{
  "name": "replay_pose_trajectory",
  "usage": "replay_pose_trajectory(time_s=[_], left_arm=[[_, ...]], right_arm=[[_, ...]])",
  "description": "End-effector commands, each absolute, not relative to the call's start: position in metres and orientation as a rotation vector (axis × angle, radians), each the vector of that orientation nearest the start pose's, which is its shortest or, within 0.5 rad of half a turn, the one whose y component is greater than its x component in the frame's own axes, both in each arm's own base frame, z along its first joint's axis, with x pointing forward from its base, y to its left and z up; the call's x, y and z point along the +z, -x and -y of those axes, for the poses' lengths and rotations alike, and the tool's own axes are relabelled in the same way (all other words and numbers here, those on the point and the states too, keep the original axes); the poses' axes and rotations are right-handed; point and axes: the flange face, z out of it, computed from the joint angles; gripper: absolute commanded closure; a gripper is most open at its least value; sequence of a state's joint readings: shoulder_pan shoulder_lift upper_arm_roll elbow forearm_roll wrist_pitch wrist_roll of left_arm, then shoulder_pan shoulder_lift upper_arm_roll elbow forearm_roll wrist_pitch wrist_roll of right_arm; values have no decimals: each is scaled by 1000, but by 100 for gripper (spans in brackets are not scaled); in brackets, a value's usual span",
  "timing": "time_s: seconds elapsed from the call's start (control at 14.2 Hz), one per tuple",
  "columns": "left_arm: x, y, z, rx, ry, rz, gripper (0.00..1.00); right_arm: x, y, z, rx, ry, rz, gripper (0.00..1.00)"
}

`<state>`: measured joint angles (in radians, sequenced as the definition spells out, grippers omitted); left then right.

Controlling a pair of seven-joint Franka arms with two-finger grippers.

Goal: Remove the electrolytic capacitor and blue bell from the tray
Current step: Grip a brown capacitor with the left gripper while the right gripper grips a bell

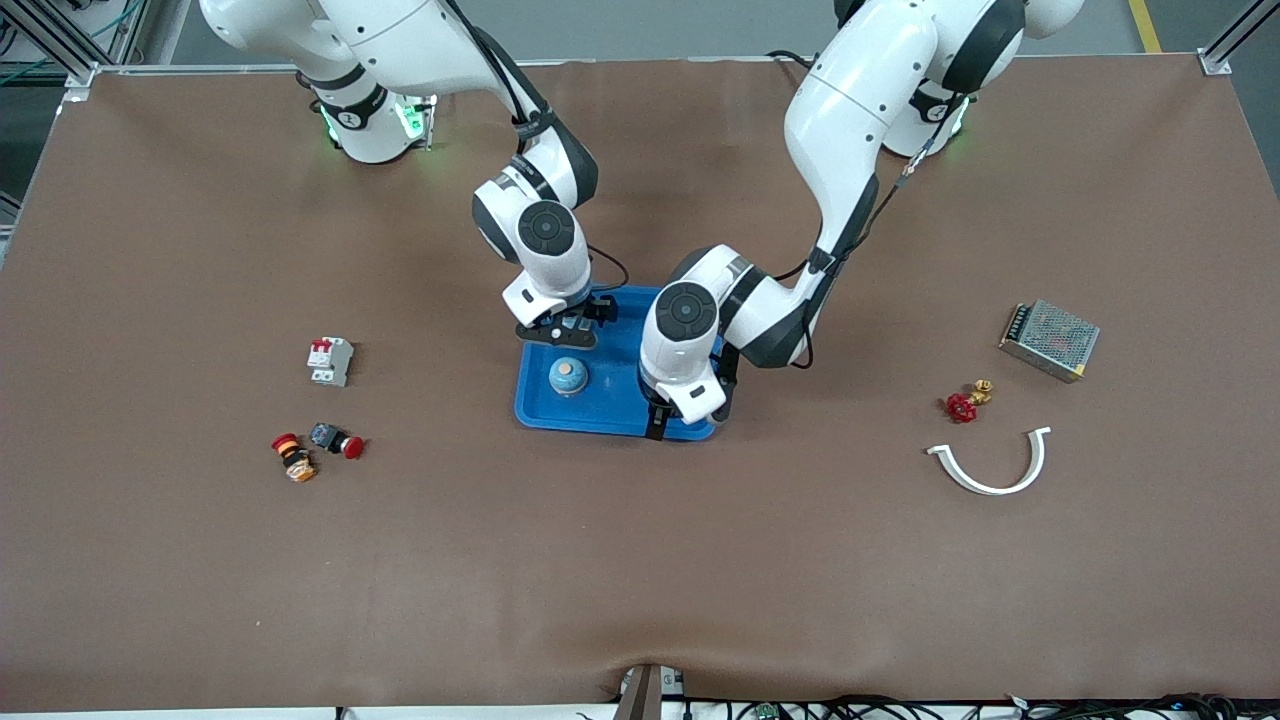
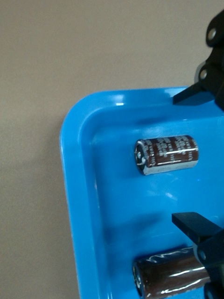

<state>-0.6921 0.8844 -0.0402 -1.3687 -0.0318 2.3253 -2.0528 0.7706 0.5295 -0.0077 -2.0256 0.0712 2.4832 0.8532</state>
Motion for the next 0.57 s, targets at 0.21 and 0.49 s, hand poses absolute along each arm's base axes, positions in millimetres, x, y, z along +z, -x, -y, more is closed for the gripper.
replay_pose_trajectory(time_s=[0.21,0.49], left_arm=[[184,-547,486,34,2467,2013,0],[184,-541,479,34,2453,2000,0]], right_arm=[[176,-426,-412,94,3165,-250,10],[177,-427,-412,93,3163,-254,36]])
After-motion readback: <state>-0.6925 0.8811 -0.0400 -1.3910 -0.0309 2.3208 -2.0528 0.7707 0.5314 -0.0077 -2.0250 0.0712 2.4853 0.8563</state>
